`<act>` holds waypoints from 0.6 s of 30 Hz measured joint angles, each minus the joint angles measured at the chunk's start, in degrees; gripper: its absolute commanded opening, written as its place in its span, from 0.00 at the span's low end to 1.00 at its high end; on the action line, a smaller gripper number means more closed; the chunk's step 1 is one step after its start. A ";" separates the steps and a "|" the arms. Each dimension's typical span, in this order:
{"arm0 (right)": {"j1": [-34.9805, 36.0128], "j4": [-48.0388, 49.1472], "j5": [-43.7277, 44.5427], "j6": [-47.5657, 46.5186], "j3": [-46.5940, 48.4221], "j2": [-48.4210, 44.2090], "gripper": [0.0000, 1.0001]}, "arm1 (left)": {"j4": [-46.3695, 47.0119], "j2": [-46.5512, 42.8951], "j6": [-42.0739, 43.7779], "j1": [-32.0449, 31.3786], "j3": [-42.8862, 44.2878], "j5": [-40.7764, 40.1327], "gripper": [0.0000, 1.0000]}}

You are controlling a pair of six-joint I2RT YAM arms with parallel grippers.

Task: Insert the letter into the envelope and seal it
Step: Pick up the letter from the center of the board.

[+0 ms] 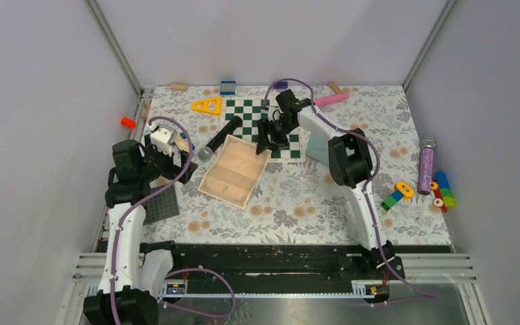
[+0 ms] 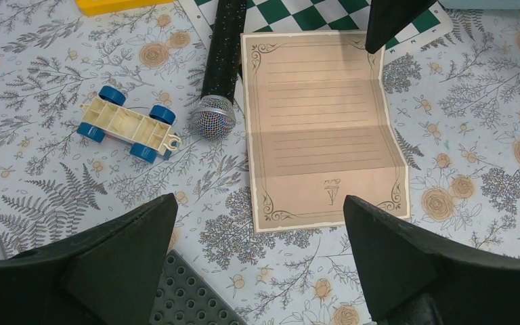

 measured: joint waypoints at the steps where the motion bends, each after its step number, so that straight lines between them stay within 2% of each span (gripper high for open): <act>1: 0.09 0.00 -0.35 0.00 -0.02 0.02 0.69 | -0.02 0.00 0.00 0.00 0.00 0.00 0.99; 7: 0.31 -0.26 -1.95 -0.07 -0.02 0.33 0.54 | -0.02 -0.02 0.02 -0.07 0.00 0.00 0.99; 18: 0.35 -0.96 -4.39 -1.57 -0.02 0.33 0.18 | -0.02 -0.02 0.22 -0.07 0.00 0.00 0.99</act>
